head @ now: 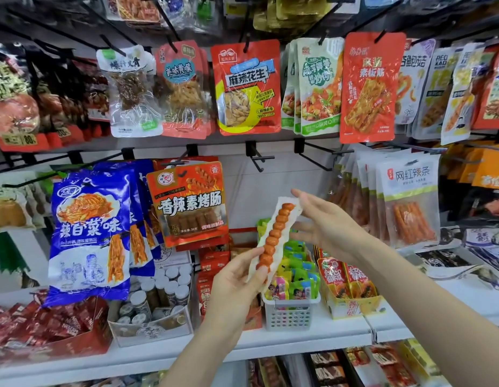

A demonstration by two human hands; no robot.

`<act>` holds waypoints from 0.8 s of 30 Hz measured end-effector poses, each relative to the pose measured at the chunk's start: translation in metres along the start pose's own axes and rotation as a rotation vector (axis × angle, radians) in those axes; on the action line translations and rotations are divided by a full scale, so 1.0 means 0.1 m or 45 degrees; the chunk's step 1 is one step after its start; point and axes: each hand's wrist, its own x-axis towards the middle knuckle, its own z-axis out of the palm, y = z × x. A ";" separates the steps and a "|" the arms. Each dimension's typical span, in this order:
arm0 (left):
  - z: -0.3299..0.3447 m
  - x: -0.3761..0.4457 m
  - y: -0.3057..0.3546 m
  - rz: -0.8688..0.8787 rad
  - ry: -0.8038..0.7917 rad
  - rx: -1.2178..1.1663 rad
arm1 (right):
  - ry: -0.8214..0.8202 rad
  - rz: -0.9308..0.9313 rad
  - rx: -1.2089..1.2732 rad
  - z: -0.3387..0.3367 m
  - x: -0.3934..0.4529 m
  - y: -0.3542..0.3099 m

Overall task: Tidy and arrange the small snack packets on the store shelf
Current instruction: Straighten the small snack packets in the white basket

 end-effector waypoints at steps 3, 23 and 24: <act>-0.03 -0.04 -0.01 0.035 -0.059 0.138 | 0.098 -0.088 -0.068 0.04 0.01 0.01; 0.04 0.19 -0.05 -0.297 -0.047 -0.356 | 0.167 0.070 -0.076 -0.01 0.05 -0.09; 0.04 0.21 -0.06 -0.211 -0.022 -0.248 | 0.135 0.126 -0.078 -0.04 0.05 -0.12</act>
